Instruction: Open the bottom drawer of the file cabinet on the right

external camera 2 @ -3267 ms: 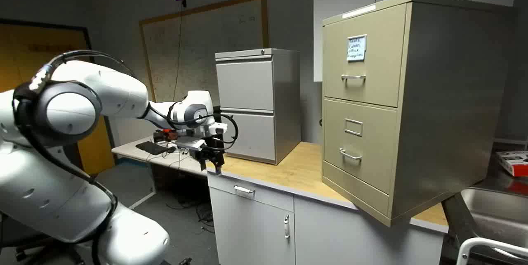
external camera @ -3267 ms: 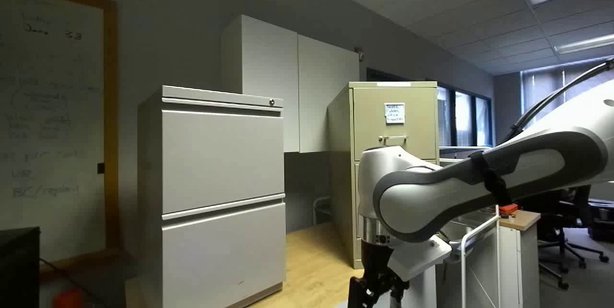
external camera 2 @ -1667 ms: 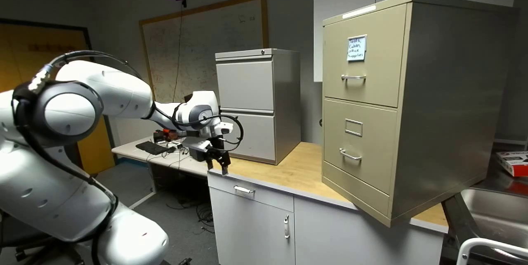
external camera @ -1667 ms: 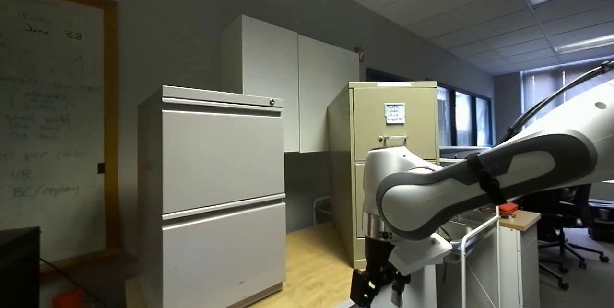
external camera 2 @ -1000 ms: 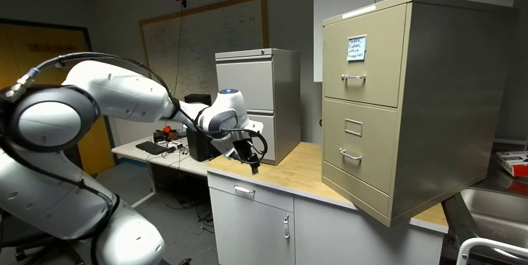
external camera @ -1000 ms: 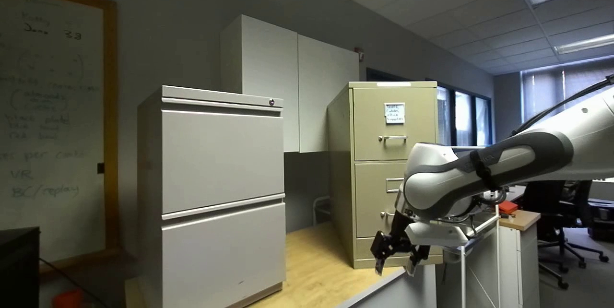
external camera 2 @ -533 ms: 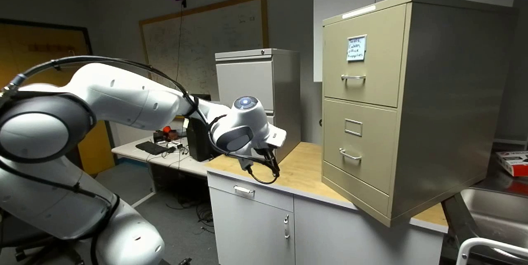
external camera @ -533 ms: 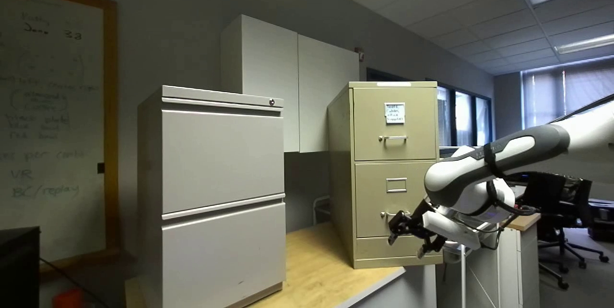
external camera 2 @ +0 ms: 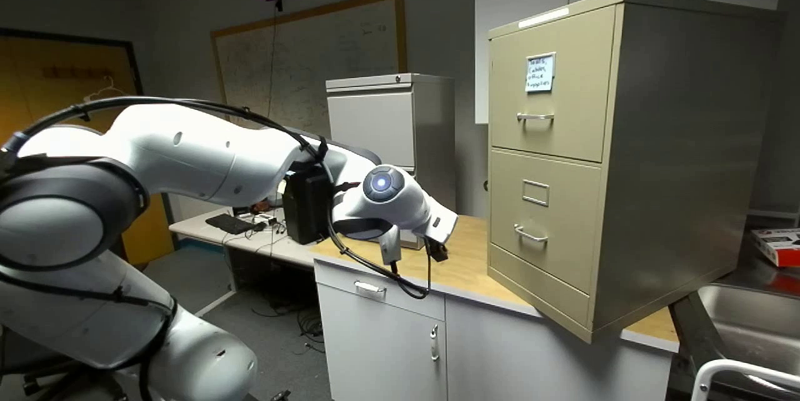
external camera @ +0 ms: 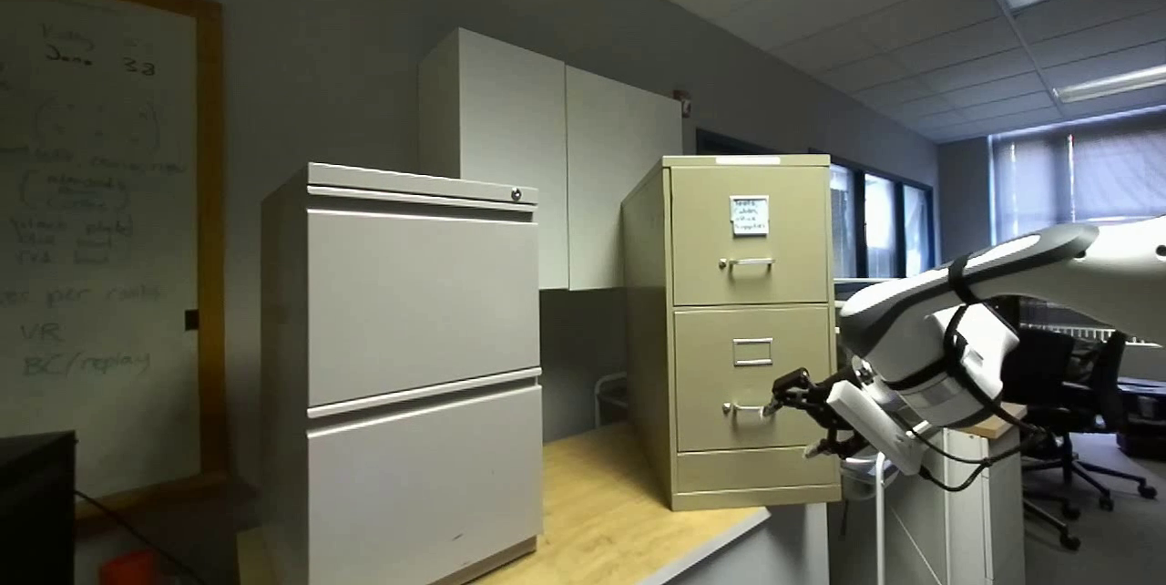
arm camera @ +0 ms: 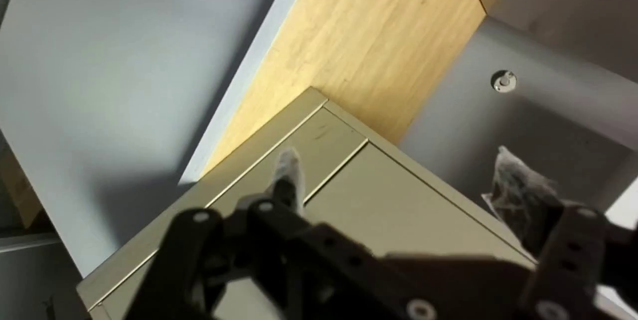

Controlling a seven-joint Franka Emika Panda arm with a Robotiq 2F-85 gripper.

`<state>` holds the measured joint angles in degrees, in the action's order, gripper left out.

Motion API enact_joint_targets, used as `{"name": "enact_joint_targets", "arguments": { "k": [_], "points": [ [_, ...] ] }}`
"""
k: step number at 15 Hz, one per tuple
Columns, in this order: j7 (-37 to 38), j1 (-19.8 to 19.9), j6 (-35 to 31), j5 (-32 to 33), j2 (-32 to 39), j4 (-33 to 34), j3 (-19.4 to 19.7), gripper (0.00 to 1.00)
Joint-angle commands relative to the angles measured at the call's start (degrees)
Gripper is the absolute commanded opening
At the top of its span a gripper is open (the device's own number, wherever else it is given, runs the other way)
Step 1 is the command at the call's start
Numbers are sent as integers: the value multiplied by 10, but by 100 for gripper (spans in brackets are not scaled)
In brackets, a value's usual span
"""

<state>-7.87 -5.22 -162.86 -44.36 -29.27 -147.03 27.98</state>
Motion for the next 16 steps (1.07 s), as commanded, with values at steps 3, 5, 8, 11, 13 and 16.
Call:
{"name": "enact_joint_targets", "arguments": {
  "k": [3,5,8,11,13,16],
  "points": [
    [-46,-94,-39,-107,22,69,91,100],
    [-41,-115,-33,-123,32,92,119,100],
    [-30,-102,-34,-99,19,72,111,100],
    [-30,-102,-34,-99,21,68,110,100],
    [-32,-113,-47,-113,21,65,109,100],
    [-6,-119,-58,-126,48,67,112,100]
  ]
}}
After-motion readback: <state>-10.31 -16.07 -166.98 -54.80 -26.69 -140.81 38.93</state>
